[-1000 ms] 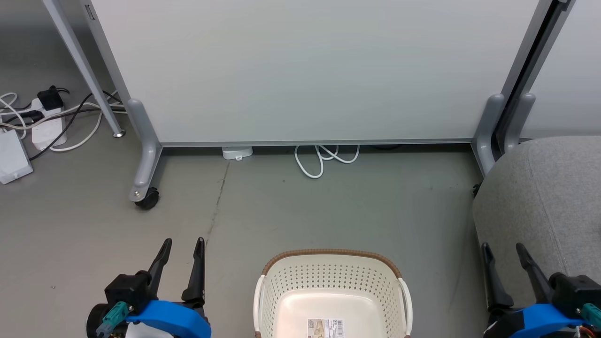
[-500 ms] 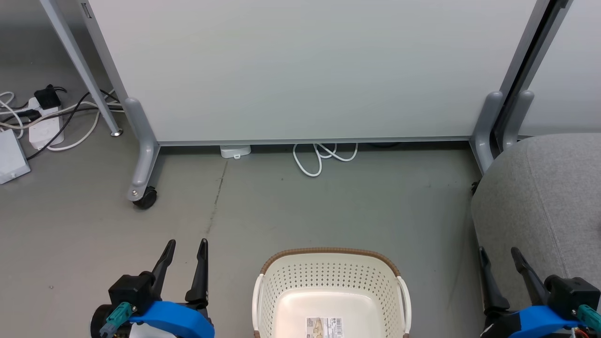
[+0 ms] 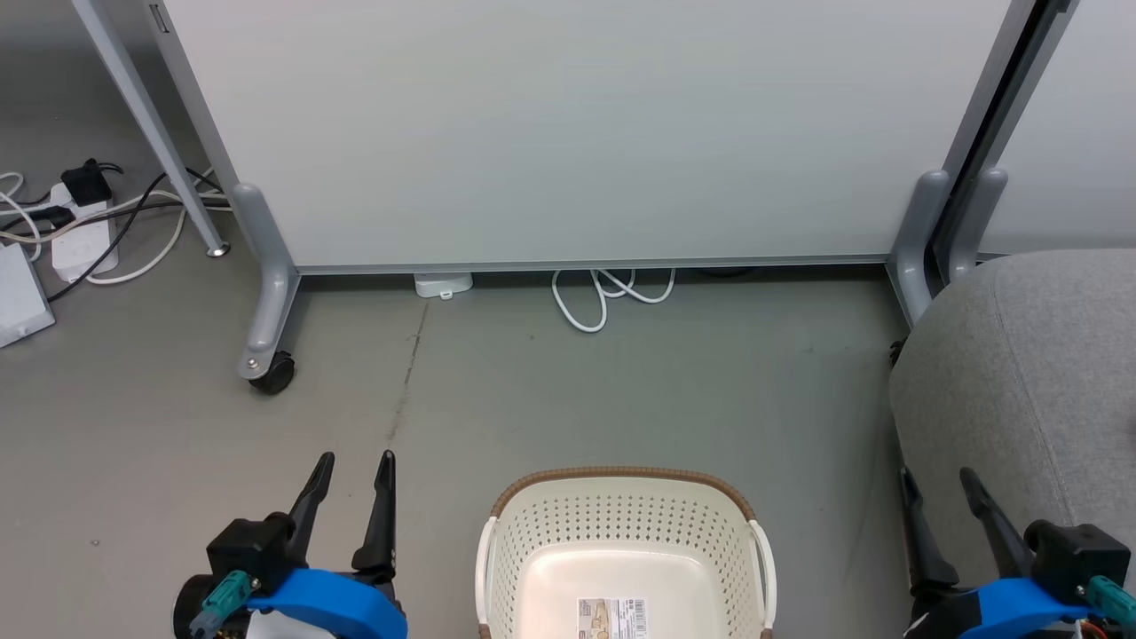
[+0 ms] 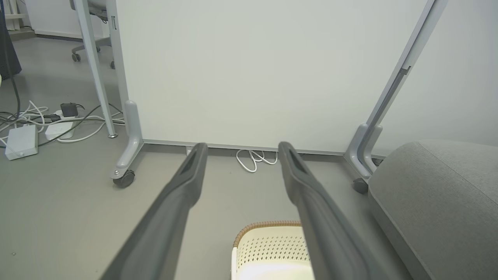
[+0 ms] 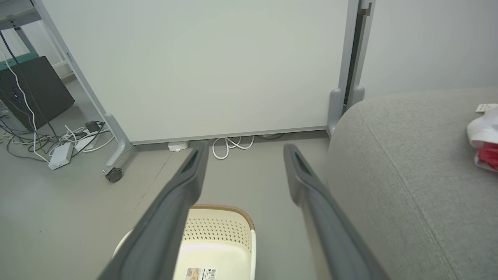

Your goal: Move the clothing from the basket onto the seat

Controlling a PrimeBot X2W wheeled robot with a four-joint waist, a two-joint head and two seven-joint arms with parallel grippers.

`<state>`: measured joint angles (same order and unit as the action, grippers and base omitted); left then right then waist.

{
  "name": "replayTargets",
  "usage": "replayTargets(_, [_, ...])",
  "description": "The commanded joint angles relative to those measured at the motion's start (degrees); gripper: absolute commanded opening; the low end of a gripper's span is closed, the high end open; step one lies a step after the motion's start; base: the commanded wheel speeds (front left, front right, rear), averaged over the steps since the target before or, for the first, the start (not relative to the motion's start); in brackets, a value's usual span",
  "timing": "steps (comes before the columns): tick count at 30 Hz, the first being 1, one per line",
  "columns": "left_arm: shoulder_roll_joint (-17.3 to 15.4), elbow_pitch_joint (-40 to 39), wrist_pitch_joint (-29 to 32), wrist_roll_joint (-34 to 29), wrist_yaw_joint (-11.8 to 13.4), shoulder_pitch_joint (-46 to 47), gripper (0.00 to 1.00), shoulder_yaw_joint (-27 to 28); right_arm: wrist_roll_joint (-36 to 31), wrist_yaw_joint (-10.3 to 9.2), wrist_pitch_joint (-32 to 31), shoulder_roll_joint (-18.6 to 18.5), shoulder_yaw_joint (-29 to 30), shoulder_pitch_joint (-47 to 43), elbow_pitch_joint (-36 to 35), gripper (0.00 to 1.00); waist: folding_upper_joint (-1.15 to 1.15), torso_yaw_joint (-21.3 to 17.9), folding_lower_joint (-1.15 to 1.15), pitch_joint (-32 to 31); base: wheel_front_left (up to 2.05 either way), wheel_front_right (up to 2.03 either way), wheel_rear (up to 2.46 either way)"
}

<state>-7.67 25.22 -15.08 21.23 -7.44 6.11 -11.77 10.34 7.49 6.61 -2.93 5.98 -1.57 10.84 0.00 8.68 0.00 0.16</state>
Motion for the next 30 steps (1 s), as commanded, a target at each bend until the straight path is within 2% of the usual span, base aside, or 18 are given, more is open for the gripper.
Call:
replayTargets(1, [0.02,-0.05,0.01,0.11,0.0,-0.01,0.0,0.01,0.04,0.0,0.01,0.0,-0.02,0.02,0.02,0.0,0.0,-0.01,0.0,0.01,0.0,0.0,0.0])
replayTargets(10, [0.99,4.08,0.47,0.59,0.01,-4.19,0.0,-0.18,0.05,-0.01,-0.06,0.67,-0.04,-0.29,4.9,0.0,0.0,-0.07,0.01,0.04,0.0,0.0,0.0])
replayTargets(30, [1.76,0.21,5.5,18.09,0.0,-2.97,0.0,4.2,20.21,-0.01,-3.3,0.49,0.14,1.87,4.38,0.0,0.0,-1.37,0.01,0.04,0.0,0.0,0.0])
